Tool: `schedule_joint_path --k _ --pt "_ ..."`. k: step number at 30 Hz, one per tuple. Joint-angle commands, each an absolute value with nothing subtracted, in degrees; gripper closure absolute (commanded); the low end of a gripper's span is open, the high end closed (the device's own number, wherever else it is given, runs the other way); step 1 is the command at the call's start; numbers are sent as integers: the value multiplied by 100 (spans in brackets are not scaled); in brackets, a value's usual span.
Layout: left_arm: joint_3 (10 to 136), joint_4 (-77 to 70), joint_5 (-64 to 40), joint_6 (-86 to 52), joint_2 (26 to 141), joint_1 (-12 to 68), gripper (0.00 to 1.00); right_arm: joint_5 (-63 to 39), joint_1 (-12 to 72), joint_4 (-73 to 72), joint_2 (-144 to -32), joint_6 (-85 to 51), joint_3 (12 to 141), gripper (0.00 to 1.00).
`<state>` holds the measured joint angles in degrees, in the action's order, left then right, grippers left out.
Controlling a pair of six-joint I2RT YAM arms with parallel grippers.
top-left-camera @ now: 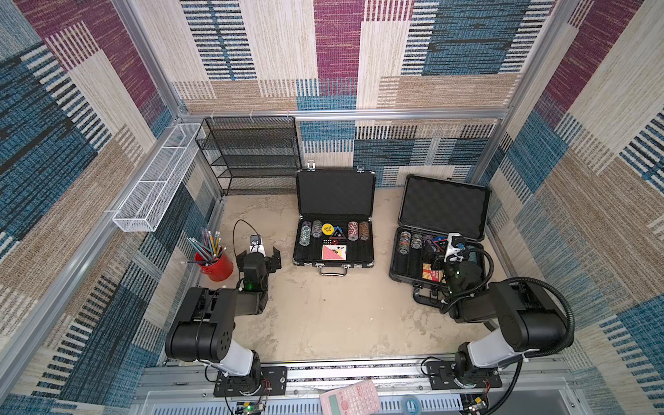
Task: Open the poker set cases
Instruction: Reset both arms
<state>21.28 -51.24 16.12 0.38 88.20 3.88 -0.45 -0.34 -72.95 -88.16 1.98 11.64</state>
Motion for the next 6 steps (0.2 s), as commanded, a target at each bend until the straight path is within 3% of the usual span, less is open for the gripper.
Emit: schedule_joint_path --k 1,6 --pt "2169 -5297 1512 141 8833 369 0 -64 -32 -7464 -8819 149 1195 1" --pt "2168 -5306 1529 150 8826 371 0 -68 -27 -7470 -8815 149 1200 1"
